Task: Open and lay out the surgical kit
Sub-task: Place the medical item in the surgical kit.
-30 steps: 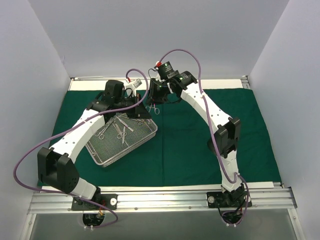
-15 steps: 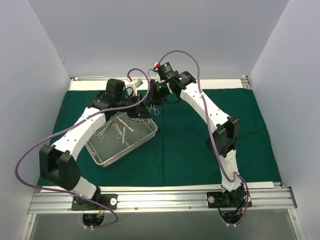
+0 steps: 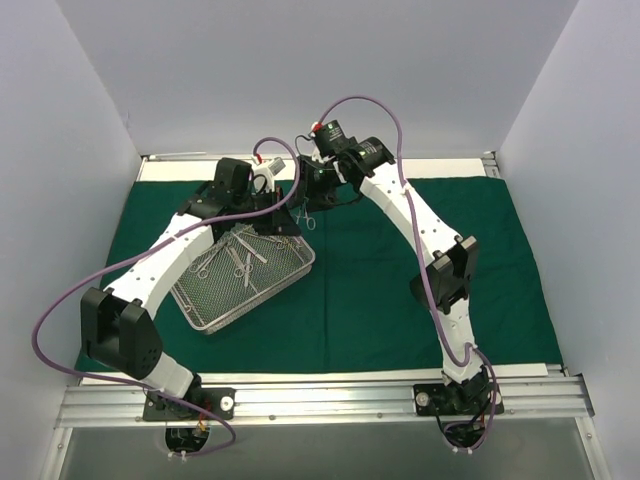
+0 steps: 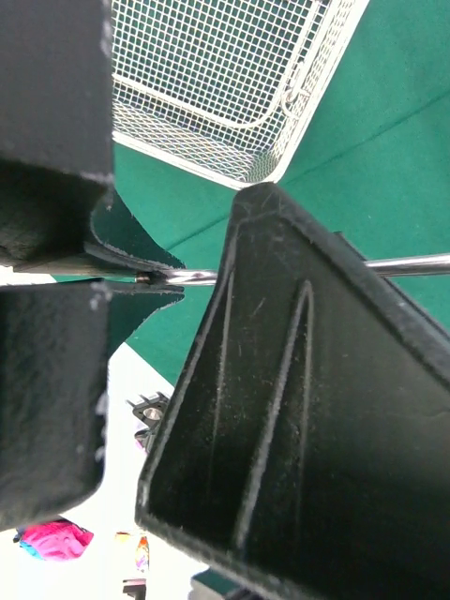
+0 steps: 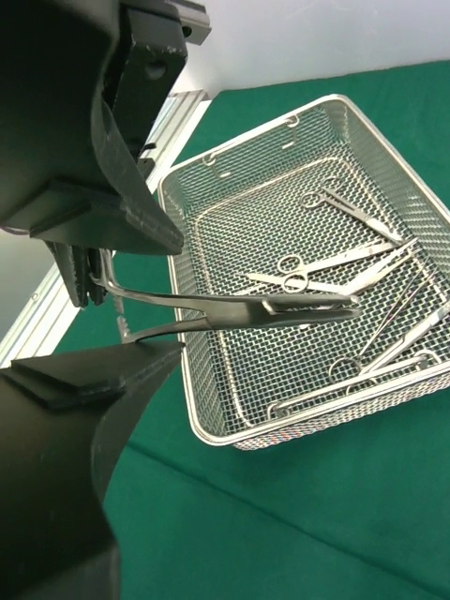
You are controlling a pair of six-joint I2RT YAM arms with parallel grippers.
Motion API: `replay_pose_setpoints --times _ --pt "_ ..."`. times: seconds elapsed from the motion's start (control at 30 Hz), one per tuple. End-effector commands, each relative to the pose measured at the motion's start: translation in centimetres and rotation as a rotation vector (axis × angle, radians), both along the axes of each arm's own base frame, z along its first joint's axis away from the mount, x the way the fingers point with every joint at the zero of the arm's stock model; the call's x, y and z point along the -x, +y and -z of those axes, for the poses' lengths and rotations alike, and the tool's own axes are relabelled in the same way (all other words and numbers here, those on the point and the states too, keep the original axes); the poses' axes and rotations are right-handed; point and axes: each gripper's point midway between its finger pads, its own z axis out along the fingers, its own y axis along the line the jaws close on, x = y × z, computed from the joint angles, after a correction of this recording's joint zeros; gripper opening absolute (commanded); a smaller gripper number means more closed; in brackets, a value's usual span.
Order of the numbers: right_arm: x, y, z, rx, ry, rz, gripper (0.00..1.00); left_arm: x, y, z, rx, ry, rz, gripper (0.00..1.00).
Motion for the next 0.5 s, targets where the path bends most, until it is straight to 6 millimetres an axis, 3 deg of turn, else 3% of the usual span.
replay_pose_setpoints --times 0.0,0.1,0.13,0.17,0.47 --pt "0.7 -0.1 -0.5 0.017 0.006 0.001 0.39 -0.6 -0.6 -2.0 0.023 -0.049 0.001 0.02" --pt "0.9 0.1 -0.3 0.017 0.014 -0.006 0.25 -0.8 -0.5 -2.1 0.017 -0.058 -0.004 0.02" --pt "1.0 0.2 -0.2 0.015 0.017 -0.01 0.1 -0.8 -0.5 -2.0 0.013 -0.055 -0.005 0.02" --pt "1.1 0.4 -0.1 0.014 0.021 -0.012 0.02 -0.8 -0.6 -2.0 0.013 -0.056 -0.004 0.02" --pt "1.1 0.5 0.6 0.021 0.044 -0.011 0.0 -0.7 -0.9 -1.7 0.015 -0.05 0.011 0.02"
